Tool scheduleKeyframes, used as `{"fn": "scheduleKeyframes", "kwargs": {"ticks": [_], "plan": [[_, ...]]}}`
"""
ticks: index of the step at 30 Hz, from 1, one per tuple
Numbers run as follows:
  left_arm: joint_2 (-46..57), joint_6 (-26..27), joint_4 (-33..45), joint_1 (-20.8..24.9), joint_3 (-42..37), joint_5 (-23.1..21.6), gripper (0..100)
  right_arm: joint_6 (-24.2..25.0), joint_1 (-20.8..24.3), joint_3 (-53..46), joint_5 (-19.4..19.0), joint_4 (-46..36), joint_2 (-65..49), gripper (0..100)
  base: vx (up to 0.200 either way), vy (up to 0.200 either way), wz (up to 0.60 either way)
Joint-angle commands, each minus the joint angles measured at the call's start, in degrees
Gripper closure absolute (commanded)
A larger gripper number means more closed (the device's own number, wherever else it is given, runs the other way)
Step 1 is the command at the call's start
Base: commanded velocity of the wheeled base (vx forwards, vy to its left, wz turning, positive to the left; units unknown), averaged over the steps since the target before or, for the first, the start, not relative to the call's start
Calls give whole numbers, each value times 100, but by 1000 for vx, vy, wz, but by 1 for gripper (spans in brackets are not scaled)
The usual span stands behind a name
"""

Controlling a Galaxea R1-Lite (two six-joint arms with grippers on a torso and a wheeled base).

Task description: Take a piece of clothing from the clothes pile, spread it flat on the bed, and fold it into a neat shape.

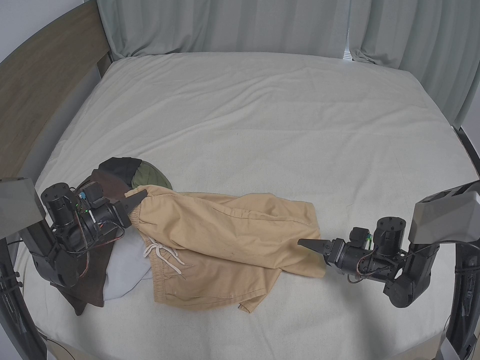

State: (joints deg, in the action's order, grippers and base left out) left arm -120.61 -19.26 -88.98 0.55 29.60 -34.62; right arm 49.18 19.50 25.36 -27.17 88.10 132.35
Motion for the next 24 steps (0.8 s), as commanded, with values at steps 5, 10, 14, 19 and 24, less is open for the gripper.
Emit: {"fn": "scheduleKeyframes", "kwargs": {"ticks": [5, 10, 14, 19, 24], "plan": [[-41, 1, -5, 7, 20, -1, 100, -13, -34, -180, -95, -3, -948, 0, 0, 0, 0], [-32, 1, -5, 7, 20, -1, 100, -13, -43, -268, -209, -3, -1027, 0, 0, 0, 0], [-32, -7, -5, 7, 20, -1, 100, -145, -52, -207, -201, 5, -518, 0, 0, 0, 0], [-32, -7, -5, 15, 11, -1, 100, -339, -8, -145, -192, 5, -104, 0, 0, 0, 0], [-24, -16, -5, 68, -7, -1, 100, -321, 9, 57, -183, 14, 54, 0, 0, 0, 0]]}}
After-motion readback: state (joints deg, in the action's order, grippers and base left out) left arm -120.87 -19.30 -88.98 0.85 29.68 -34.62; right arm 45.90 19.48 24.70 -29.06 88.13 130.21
